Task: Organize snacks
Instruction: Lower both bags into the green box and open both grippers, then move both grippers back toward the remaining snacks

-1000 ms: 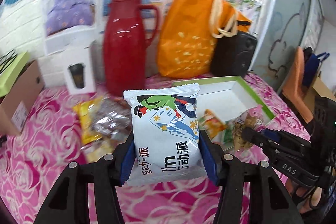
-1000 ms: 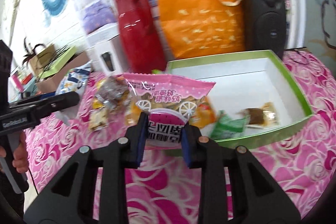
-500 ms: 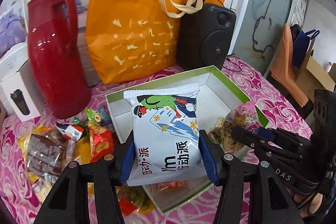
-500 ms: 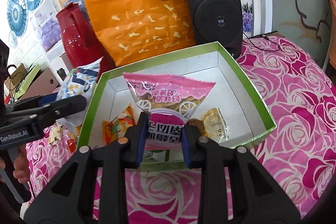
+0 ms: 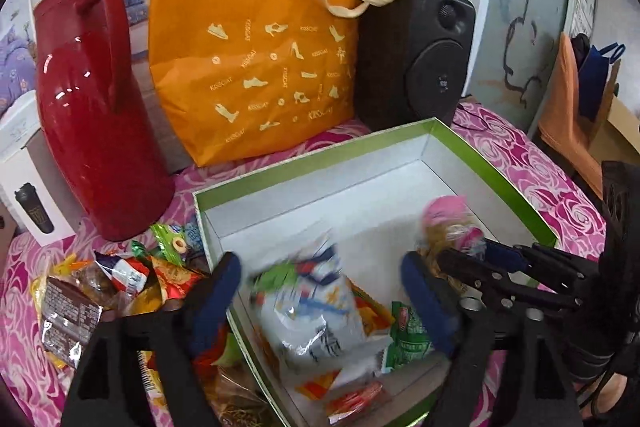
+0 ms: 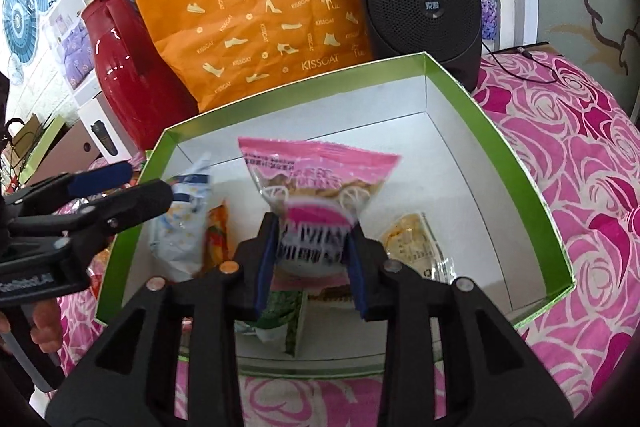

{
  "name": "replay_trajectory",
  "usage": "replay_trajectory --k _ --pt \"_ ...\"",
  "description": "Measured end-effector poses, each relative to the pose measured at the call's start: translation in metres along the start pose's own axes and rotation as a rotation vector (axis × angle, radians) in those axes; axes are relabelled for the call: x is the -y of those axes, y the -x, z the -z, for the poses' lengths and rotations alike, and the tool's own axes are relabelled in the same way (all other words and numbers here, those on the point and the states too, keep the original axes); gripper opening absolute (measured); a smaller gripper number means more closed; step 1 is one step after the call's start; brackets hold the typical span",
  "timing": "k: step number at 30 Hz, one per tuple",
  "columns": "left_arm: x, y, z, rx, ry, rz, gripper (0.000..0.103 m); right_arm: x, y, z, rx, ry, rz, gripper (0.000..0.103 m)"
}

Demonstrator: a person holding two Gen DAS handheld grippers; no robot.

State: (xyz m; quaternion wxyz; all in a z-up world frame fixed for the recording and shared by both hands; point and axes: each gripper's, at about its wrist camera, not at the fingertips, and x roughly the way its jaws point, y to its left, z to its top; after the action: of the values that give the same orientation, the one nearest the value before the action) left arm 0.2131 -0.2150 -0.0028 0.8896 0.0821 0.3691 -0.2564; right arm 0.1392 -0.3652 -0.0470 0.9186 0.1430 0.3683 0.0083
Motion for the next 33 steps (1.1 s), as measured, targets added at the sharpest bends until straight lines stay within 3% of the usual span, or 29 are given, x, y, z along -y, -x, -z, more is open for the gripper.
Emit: replay_trajectory --k 1,2,3,9,24,30,33 --pt "0.001 0.001 -0.001 0.010 -0.001 -0.005 0.092 -0.001 0.001 0.000 0.003 0.007 0.002 0.051" --pt "0.001 0.002 -0.001 0.013 -0.004 -0.009 0.095 -0.001 0.002 0.000 0.005 0.013 0.008 0.067" --pt "0.002 0.003 -0.001 0.013 -0.007 -0.015 0.098 -0.003 0.003 0.000 0.020 0.026 0.031 0.077" --pt "-0.002 0.010 0.005 0.008 0.009 -0.044 0.100 -0.005 0.012 0.001 0.027 0.023 0.061 0.093" --pt "-0.024 0.091 0.022 0.108 0.058 -0.038 0.100 -0.048 0.060 0.011 0.053 0.041 0.062 0.099" --pt "-0.068 0.129 0.052 0.108 0.171 -0.093 0.100 -0.085 0.078 0.026 0.080 0.045 0.008 0.102" --pt "-0.095 0.133 0.073 0.069 0.209 -0.140 0.100 -0.112 0.076 0.036 0.067 0.103 -0.077 0.102"
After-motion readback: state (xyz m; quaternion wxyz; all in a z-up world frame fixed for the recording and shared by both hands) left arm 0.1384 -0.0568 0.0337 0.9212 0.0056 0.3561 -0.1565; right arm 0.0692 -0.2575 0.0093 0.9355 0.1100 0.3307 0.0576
